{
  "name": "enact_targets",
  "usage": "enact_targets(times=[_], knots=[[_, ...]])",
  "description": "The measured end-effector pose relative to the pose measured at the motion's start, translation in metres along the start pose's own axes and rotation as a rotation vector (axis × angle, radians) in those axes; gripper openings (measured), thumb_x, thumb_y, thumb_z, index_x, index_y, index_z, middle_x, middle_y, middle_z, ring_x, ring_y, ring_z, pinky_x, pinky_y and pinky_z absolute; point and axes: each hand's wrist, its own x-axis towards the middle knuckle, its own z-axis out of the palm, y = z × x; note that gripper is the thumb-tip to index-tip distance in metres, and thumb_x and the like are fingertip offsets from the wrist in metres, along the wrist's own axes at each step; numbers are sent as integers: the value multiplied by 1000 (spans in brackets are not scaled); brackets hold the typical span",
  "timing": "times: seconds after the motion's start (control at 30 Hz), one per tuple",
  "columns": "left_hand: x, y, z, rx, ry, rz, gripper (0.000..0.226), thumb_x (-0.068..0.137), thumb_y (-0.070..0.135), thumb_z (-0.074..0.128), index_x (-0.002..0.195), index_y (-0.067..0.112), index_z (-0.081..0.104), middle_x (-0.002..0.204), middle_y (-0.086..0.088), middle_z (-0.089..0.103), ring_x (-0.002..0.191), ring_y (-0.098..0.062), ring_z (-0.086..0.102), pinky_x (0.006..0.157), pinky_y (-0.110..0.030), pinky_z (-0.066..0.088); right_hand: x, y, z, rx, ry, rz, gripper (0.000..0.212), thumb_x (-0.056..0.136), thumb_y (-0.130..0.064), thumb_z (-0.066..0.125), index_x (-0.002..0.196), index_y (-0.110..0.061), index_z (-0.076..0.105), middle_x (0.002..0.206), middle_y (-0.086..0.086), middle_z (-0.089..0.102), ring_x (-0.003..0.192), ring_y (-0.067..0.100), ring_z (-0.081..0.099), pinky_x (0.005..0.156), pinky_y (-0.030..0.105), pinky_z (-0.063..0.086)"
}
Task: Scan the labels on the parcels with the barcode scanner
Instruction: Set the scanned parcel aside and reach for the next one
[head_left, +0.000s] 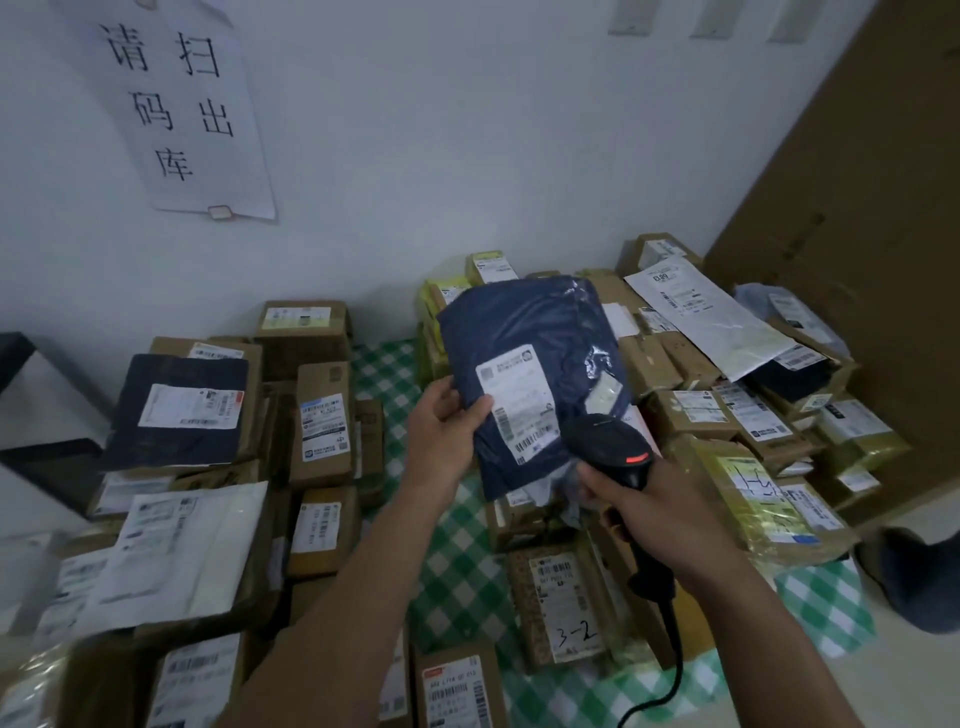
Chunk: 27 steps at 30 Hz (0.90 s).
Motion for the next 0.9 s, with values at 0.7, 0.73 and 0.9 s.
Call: enact_targets(times=[0.7, 0.73, 0.9], knots=[[0, 47, -124, 155, 372, 216, 37, 89, 14, 79, 119, 27, 62, 115, 9, 70, 110, -7, 65, 93, -32, 57, 18, -42, 99, -252, -357, -205, 36, 91, -37, 76, 123, -40, 59, 113, -18, 70, 103, -1, 63, 88, 24, 51], [0, 47, -126, 158, 379, 212, 37, 89, 14, 79, 120, 26, 62, 117, 7, 70, 111, -9, 65, 95, -35, 57, 17, -42, 99, -245, -365, -211, 35, 91, -36, 75, 122, -40, 58, 112, -19, 69, 100, -5, 62, 82, 18, 49], [-3, 46, -132, 159, 403, 201, 36, 89, 14, 79, 120, 23, 63, 125, 0, 70, 115, -16, 66, 99, -42, 56, 16, -44, 101, -222, -373, -223, 29, 92, -33, 74, 117, -41, 61, 107, -15, 72, 96, -1, 67, 79, 17, 51]])
